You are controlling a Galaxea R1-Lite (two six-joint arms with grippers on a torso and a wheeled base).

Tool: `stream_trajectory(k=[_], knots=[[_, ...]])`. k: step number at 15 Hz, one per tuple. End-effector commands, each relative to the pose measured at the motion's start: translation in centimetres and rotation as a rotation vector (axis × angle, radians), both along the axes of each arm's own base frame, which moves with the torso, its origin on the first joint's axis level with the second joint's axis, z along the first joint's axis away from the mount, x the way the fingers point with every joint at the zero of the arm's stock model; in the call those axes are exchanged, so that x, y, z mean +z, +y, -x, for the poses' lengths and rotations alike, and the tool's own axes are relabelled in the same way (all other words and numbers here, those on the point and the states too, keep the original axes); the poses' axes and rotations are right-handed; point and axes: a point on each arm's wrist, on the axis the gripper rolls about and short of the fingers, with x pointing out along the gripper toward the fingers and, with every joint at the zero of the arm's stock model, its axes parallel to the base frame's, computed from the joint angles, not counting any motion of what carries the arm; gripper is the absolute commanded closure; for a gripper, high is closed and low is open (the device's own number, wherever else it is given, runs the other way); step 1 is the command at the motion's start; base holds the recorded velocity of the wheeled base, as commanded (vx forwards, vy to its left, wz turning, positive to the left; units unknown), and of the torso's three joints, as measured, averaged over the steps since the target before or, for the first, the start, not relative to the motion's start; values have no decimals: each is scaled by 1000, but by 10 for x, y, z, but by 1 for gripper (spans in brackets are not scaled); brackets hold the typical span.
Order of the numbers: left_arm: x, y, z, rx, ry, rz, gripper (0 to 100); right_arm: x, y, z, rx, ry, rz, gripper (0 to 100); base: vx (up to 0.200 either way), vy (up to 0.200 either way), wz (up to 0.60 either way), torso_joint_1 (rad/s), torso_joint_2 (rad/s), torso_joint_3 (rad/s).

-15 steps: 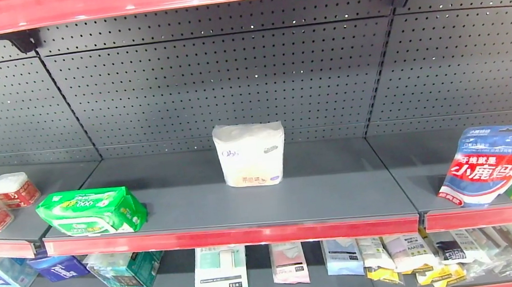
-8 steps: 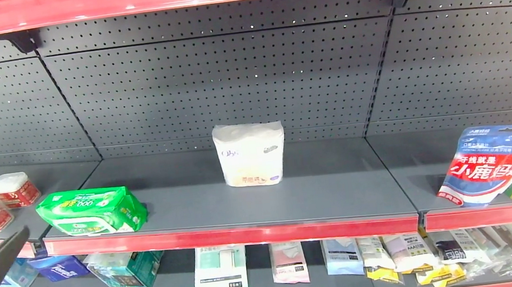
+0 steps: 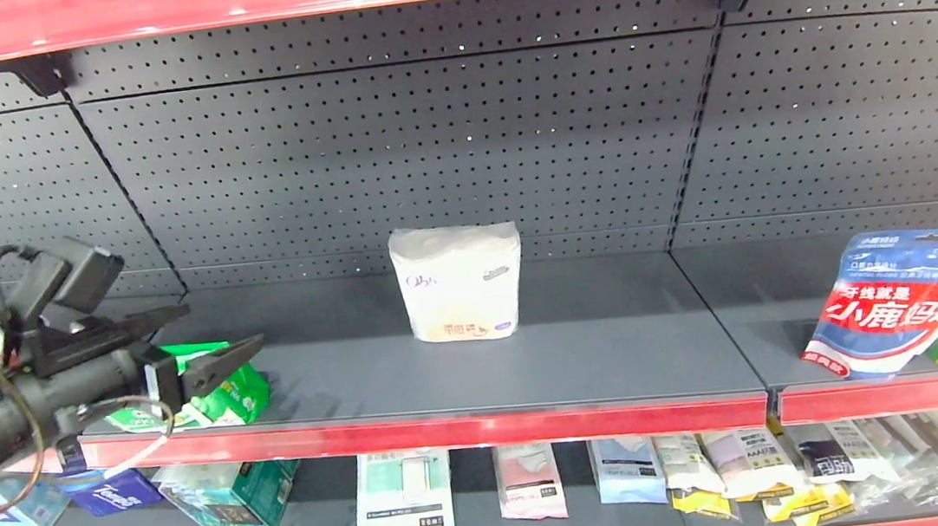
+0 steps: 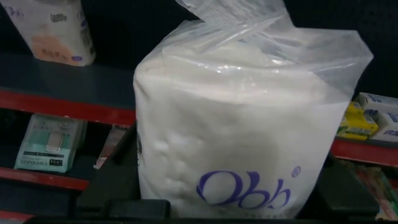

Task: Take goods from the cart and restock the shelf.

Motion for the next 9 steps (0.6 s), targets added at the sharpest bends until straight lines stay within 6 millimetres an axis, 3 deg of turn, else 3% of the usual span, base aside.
stream_trajectory(k=[1, 2, 5, 7, 9], knots=[[-17, -14, -54, -129, 47, 9, 0, -1, 0, -1, 0, 9, 3, 100, 0, 0, 0, 0, 0, 0], [-22, -21, -73, -171, 46, 5, 0, 0, 0, -1, -1, 6, 16, 100, 0, 0, 0, 0, 0, 0], [-34, -32, -97, -295, 29, -7, 0, -2, 0, -1, -3, 12, 20, 100, 0, 0, 0, 0, 0, 0], [-33, -38, -109, -345, 10, 5, 0, -2, 0, -2, -3, 18, 20, 100, 0, 0, 0, 0, 0, 0], [-30, -43, -137, -358, -34, 4, 0, -4, 0, -4, -3, 29, 22, 100, 0, 0, 0, 0, 0, 0]])
